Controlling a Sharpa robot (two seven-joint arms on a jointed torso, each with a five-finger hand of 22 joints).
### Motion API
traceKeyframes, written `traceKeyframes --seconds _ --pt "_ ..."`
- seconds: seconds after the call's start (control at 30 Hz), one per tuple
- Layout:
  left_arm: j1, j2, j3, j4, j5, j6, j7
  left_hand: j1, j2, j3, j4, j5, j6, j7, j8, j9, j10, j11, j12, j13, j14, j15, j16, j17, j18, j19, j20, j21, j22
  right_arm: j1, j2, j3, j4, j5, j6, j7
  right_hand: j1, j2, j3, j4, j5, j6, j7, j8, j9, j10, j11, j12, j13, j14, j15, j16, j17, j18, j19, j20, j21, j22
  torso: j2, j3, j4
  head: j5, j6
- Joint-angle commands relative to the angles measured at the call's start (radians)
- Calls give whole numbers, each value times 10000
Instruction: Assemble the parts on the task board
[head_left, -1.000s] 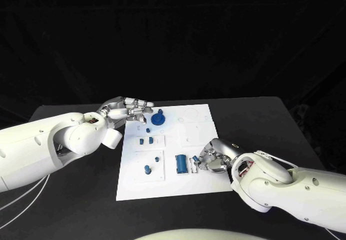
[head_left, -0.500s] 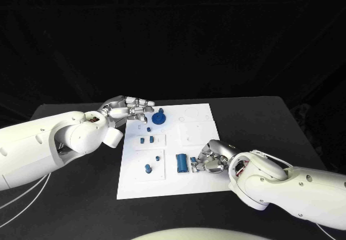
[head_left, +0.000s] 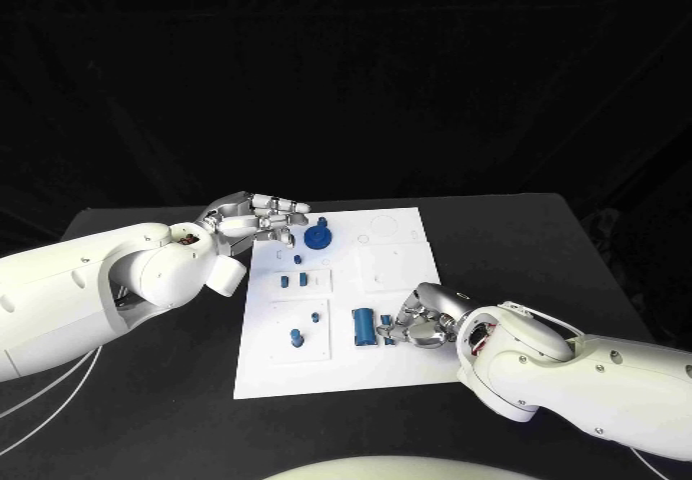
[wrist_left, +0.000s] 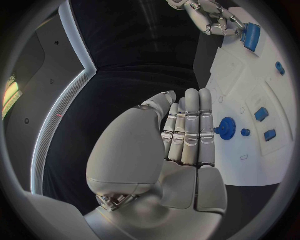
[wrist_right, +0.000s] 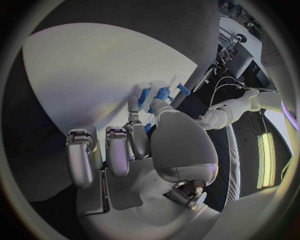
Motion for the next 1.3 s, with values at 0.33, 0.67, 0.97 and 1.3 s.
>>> traceKeyframes --seconds 0.33,0.67,0.97,1.3 --pt "5 -17 6 30 -15 172 18 62 50 -41 1 -12 -45 6 32 -13 -74 -4 64 15 -48 9 -36 -15 50 -6 35 -44 -13 -31 -215 -2 168 -309 6 156 -223 126 -344 14 -207 -61 -1 100 41 83 -24 59 838 832 -65 22 1712 -67 1046 -53 55 2634 -1 8 -11 -2 -9" --pt "4 -18 6 14 -15 168 23 62 50 -41 1 -12 -45 6 32 -13 -74 -4 64 15 -48 9 -36 -15 50 -6 35 -44 -13 -33 -557 -1 348 -349 209 671 724 201 -543 -387 -45 -145 -4 164 96 62 -31 33 841 833 -77 22 1718 -67 1046 -64 55 2634 0 12 -16 12 12" --pt "1 21 6 -18 -12 135 98 72 62 -48 -5 -12 -54 13 35 -17 -93 3 85 14 -62 14 -39 -28 49 -12 37 -51 -12 -33 -651 -1 230 -123 -197 1388 1230 255 -711 -597 -292 -362 70 97 75 -94 20 -291 644 765 -43 -150 1422 -12 933 -46 -184 2561 -34 -8 1 -27 66" --pt "-127 287 -31 -390 302 -382 930 -179 70 -168 237 -2 208 -179 191 32 -49 -69 176 -29 -769 80 -884 -485 17 -555 142 -671 -321 565 -599 0 -958 6696 -274 6464 2658 749 -654 -1085 -578 -1555 713 -711 -341 -3518 569 -6738 -3638 -1142 436 -4787 -4290 1383 -2690 370 -7611 24 -359 -120 85 -13 441"
